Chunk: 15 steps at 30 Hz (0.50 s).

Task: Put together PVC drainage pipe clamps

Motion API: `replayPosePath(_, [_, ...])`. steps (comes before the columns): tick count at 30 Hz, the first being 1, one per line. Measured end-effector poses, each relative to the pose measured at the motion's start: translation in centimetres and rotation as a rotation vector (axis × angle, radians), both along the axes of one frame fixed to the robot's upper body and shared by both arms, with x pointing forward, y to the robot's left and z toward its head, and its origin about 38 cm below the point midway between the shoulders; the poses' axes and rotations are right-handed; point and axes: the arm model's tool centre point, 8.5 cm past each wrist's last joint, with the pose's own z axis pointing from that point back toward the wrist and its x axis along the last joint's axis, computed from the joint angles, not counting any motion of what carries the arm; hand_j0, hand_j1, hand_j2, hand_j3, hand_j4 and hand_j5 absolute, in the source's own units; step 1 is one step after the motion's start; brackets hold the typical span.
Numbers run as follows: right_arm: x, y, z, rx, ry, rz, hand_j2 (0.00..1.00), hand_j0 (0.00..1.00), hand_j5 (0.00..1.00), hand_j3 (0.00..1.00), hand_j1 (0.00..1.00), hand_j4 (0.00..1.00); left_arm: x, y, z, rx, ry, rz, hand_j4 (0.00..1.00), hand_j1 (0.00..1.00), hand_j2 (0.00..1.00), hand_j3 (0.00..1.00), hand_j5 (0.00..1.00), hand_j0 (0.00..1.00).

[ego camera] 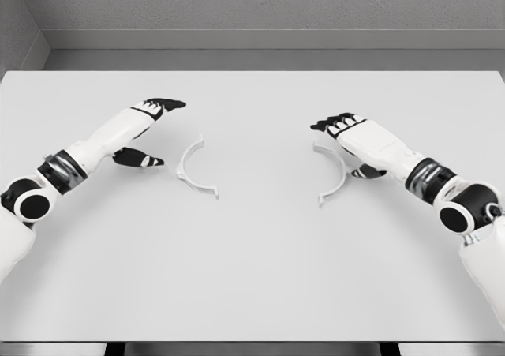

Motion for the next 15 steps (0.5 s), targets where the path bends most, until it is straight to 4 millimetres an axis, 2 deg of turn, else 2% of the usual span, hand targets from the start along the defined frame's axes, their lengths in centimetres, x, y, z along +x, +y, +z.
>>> replayPosePath(6, [0.3, 0.5, 0.2, 0.005, -0.004, 0.004, 1.0, 1.0, 1.0, 1.0, 1.0, 1.0, 1.0, 0.0, 0.3, -0.004, -0.001, 0.013, 1.0, 1.0, 1.0, 1.0, 1.0, 1.0])
replayPosePath(15, [0.9, 0.0, -0.2, -0.005, 0.011, -0.011, 1.0, 1.0, 1.0, 1.0, 1.0, 1.0, 1.1, -1.1, -0.7, -0.022, 0.022, 0.011, 1.0, 1.0, 1.0, 1.0, 1.0, 1.0])
